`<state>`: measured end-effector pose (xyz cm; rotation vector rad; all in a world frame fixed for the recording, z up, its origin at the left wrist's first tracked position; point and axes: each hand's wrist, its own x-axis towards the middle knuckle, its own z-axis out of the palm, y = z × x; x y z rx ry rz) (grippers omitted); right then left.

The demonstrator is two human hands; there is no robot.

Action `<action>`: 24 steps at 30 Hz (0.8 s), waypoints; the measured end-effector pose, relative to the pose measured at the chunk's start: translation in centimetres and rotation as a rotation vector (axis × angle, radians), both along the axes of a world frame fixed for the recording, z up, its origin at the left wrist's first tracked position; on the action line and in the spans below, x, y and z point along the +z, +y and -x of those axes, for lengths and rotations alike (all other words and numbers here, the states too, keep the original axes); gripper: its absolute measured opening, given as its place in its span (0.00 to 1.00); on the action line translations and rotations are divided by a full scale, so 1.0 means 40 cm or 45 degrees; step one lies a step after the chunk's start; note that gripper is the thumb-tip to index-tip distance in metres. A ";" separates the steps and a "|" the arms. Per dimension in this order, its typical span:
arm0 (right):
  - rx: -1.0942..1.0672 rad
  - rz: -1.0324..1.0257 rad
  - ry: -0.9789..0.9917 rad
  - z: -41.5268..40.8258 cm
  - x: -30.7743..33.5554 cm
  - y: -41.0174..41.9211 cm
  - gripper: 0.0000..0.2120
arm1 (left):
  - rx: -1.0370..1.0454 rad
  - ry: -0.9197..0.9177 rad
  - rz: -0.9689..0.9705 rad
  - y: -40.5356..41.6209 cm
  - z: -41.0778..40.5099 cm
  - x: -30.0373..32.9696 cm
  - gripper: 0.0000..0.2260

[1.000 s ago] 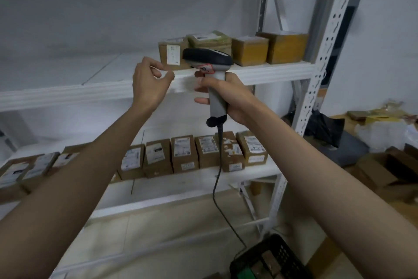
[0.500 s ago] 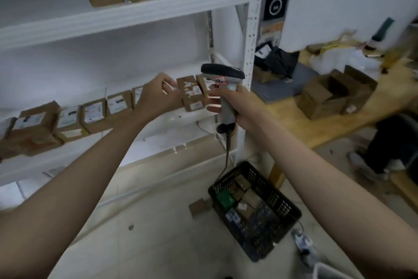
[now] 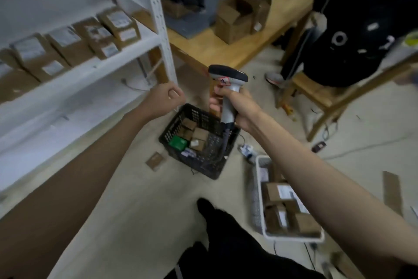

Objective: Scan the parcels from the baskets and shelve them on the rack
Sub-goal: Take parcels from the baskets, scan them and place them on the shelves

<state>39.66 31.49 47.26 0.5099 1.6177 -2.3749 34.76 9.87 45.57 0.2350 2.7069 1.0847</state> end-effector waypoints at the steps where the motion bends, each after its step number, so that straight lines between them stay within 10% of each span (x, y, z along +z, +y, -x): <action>1: -0.039 -0.010 -0.027 -0.041 -0.019 0.025 0.05 | -0.034 -0.018 -0.010 0.028 -0.024 -0.026 0.03; 24: -0.928 0.146 -0.504 -0.597 -0.422 0.655 0.05 | -0.773 -0.532 0.279 0.791 -0.351 -0.392 0.07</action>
